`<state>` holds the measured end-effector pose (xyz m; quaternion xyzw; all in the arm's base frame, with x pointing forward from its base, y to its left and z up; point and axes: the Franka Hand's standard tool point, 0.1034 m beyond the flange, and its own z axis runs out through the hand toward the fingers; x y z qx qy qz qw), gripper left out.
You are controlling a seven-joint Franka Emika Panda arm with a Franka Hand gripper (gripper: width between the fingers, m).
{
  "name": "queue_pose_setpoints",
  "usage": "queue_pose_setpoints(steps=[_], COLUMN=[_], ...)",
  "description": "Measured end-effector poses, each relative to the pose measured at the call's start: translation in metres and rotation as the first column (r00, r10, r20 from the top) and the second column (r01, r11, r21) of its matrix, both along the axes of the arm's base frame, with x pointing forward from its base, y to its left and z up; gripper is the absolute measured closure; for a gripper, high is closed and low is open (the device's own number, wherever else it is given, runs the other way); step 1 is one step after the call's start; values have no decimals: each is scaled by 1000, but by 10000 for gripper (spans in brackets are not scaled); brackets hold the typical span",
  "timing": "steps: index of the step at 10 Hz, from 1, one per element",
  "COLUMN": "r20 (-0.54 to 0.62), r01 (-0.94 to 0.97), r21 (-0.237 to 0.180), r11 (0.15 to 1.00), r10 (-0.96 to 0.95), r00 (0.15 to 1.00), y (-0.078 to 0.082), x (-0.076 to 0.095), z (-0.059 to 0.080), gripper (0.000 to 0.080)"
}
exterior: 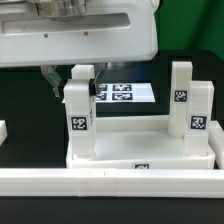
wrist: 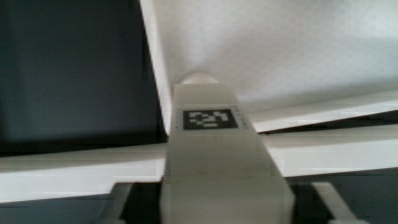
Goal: Assemble desk
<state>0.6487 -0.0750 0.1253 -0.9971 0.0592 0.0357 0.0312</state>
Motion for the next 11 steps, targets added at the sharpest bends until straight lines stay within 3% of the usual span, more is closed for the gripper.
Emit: queue_pose_setpoints(steps=[4, 6, 9, 11], r20=[-3, 6, 28, 44], r01=[50, 281, 562, 730], r21=[-2, -7, -11, -1], r11=[999, 960, 827, 684], r10=[-50, -281, -562, -729], r00=[999, 960, 827, 683], y=[0, -3, -4, -2], x=[0, -2, -3, -1], z=[0, -1, -1, -2], gripper=[511, 511, 511, 511])
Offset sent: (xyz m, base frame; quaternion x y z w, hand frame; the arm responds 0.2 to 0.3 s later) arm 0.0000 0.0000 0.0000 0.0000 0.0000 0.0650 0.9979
